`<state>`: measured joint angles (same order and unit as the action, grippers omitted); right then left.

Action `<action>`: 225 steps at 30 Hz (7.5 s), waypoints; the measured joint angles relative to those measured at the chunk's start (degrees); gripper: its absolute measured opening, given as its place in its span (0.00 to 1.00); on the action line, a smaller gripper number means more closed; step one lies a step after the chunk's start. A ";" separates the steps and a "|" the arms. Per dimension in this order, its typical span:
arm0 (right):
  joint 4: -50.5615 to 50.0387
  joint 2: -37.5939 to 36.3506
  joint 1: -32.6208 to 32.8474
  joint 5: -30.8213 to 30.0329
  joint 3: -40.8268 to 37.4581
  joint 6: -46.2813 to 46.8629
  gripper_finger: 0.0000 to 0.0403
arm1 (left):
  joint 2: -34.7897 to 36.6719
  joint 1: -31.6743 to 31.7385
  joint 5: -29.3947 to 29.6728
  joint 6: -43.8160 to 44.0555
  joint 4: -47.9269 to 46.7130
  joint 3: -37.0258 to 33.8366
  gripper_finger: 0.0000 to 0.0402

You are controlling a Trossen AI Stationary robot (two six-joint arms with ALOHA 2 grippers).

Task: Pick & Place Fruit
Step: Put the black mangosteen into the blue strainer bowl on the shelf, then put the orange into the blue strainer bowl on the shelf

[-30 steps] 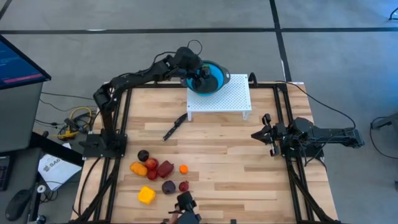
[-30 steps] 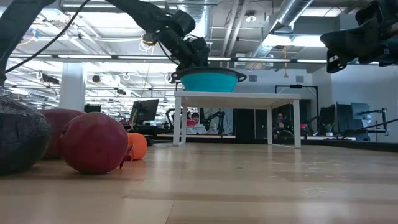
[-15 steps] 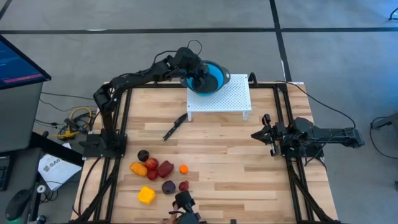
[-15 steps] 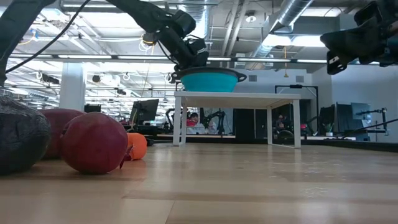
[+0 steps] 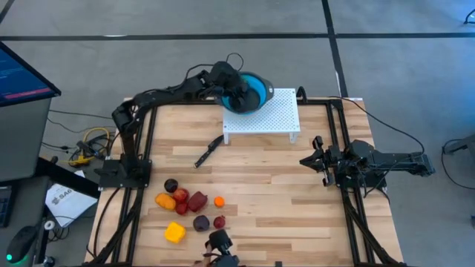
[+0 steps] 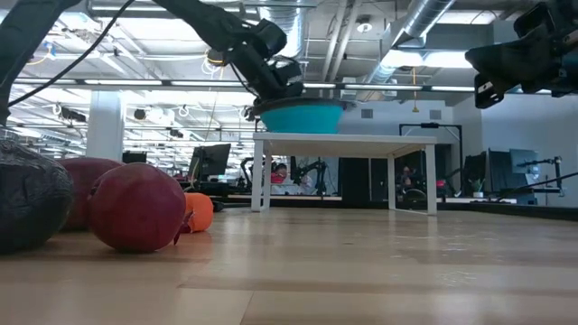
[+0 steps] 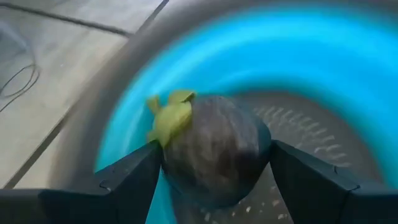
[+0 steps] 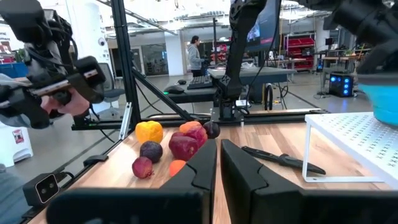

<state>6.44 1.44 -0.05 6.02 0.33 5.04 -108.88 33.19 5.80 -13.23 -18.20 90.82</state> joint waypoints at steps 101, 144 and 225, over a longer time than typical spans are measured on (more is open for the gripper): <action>24.64 105.39 6.04 10.73 60.52 16.90 0.03 | 73.60 -49.10 21.67 12.06 16.22 -67.90 0.75; -5.49 117.16 15.82 -10.05 68.34 16.54 0.00 | 73.59 -49.09 21.55 12.28 16.20 -68.15 0.75; 4.07 83.84 -1.70 -30.09 64.86 -2.88 0.41 | 58.71 -48.92 21.58 13.54 26.23 -68.08 0.75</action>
<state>10.51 85.28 -1.75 -24.07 65.19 2.16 -50.17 -15.73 27.38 0.31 8.03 22.74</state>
